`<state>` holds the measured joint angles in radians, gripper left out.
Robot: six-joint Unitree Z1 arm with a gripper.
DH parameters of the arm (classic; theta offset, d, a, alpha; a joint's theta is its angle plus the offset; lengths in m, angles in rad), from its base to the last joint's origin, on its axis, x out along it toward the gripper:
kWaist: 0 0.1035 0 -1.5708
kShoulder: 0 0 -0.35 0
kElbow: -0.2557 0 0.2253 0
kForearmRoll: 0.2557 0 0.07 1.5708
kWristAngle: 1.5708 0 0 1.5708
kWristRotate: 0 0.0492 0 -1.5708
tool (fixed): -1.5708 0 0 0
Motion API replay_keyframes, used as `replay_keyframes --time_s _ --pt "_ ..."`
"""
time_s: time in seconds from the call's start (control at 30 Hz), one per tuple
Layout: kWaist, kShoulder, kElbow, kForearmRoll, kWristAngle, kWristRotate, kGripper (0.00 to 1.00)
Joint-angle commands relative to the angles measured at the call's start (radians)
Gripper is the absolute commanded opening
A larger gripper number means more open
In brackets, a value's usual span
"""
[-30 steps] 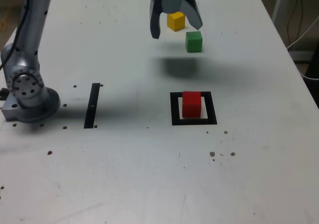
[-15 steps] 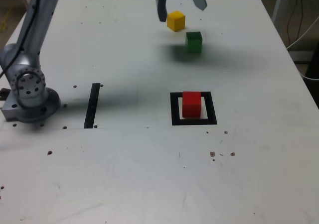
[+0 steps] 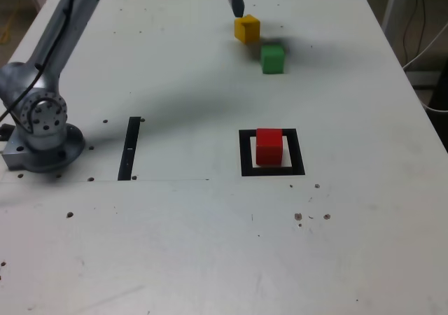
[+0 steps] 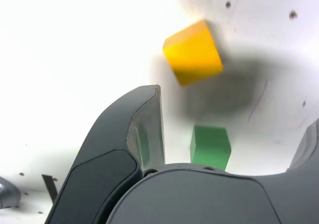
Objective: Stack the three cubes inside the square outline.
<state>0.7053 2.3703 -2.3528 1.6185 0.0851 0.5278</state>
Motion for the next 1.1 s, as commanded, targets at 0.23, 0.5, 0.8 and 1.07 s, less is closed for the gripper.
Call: replay_keyframes --time_s 0.23,0.5,0.8,1.07 --pt "0.049 0.046 -0.027 0.017 -0.006 0.001 1.0" --pt "0.054 0.066 -0.028 0.017 -0.003 -0.017 1.0" --pt "0.056 0.07 -0.028 0.016 -0.028 -0.196 1.0" --pt "0.056 0.071 -0.026 0.017 -0.03 -0.244 1.0"
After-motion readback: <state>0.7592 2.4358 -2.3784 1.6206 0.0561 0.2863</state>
